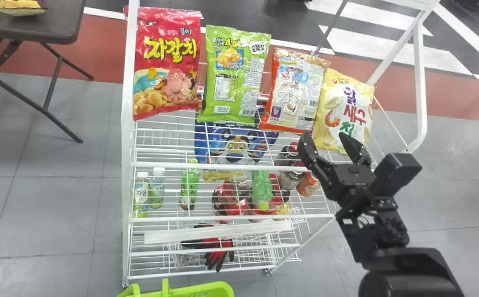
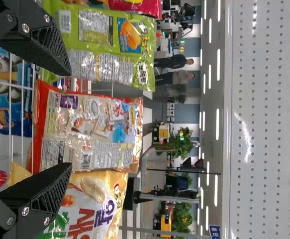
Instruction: Hold basket handle with left hand then pick Saewookkang with right hand and place into basket
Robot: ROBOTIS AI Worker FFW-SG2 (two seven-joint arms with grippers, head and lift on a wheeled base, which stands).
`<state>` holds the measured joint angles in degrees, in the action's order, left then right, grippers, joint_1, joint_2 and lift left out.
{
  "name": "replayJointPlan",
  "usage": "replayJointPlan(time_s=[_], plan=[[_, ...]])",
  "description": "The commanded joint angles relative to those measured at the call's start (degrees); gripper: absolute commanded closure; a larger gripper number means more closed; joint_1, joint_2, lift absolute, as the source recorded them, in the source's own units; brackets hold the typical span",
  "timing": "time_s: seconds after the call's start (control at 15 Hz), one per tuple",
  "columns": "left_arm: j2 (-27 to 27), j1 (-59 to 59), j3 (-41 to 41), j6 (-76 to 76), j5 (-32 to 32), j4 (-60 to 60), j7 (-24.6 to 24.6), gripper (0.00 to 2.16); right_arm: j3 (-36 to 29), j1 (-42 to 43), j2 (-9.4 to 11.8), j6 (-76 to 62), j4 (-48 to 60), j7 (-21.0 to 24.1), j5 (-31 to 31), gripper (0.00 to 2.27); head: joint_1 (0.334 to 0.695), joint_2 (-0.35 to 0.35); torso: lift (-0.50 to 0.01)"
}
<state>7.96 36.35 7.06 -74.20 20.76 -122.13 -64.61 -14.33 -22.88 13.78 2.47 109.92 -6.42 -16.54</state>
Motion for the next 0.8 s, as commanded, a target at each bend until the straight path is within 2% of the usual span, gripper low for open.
replayJointPlan(time_s=[0.0,0.27,0.73], plan=[[0.04,-0.14,0.24,-0.11,-0.10,0.66,0.19,1.93,0.79,5.47,0.46,-0.05,-5.42,-0.35,0.55,0.18,0.695,-0.350,-0.019],[0.04,-0.14,0.33,0.06,-0.54,0.92,0.45,1.93,2.46,12.86,1.16,-3.04,-13.68,-1.93,0.63,0.18,0.695,-0.350,-0.019],[0.48,0.04,-0.46,-0.11,-0.63,0.22,0.36,1.93,5.18,25.25,3.89,-5.15,-27.31,-1.93,2.65,0.17,0.695,-0.350,-0.019]])
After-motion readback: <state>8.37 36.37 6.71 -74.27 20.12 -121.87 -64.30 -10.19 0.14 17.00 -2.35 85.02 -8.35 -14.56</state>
